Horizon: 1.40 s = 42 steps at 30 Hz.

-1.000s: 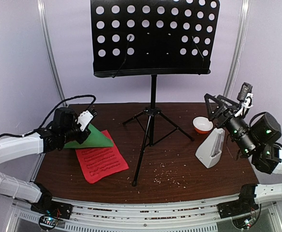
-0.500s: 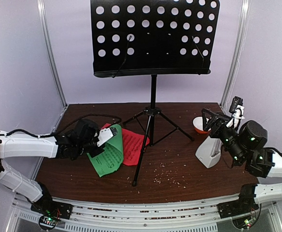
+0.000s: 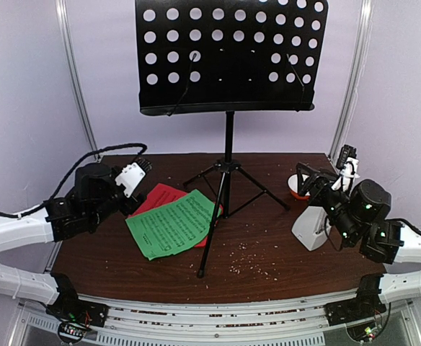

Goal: Pack up the instrument practice props

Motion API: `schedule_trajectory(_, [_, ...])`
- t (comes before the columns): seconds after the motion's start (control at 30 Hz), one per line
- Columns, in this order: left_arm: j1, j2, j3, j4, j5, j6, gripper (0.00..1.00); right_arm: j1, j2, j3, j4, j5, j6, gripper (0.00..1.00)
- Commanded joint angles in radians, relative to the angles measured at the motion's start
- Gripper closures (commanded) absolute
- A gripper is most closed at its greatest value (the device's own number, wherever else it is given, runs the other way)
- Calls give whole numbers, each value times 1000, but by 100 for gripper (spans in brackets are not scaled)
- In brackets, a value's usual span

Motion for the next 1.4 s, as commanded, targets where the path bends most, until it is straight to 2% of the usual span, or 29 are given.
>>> schedule_trajectory(0.0, [-5, -90, 7, 93, 1, -124, 29, -8, -14, 7, 32, 33, -106, 18])
schedule_trajectory(0.1, [-5, -139, 13, 141, 101, -293, 29, -9, -21, 45, 9, 56, -198, 18])
schedule_trajectory(0.2, [-4, -155, -26, 260, 234, -431, 28, -11, -25, 89, -3, 95, -277, 13])
schedule_trajectory(0.27, [-4, -131, -41, 325, 313, -493, 28, -46, -7, 143, -62, 141, -275, 9])
schedule_trajectory(0.33, [-7, -85, -41, 375, 408, -504, 29, -132, 25, 220, -193, 131, -204, 8])
schedule_trajectory(0.43, [-39, 6, -17, 412, 490, -450, 32, -324, 54, 288, -344, -59, -56, 8])
schedule_trajectory(0.57, [-107, 93, 15, 443, 515, -335, 34, -541, 106, 360, -437, -318, 36, 8])
schedule_trajectory(0.67, [-112, 140, 1, 545, 560, -319, 35, -676, 152, 385, -475, -460, 76, 7])
schedule_trajectory(0.8, [-88, 241, -2, 679, 634, -374, 37, -811, 190, 325, -432, -619, 160, 8])
schedule_trajectory(1.0, [15, 415, 43, 898, 862, -542, 44, -853, 170, 213, -346, -717, 225, 9])
schedule_trajectory(1.13, [59, 513, 114, 949, 959, -585, 48, -854, 142, 179, -365, -711, 214, 9])
schedule_trajectory(1.37, [114, 640, 224, 1009, 1045, -670, 55, -858, 106, 134, -389, -707, 211, 9])
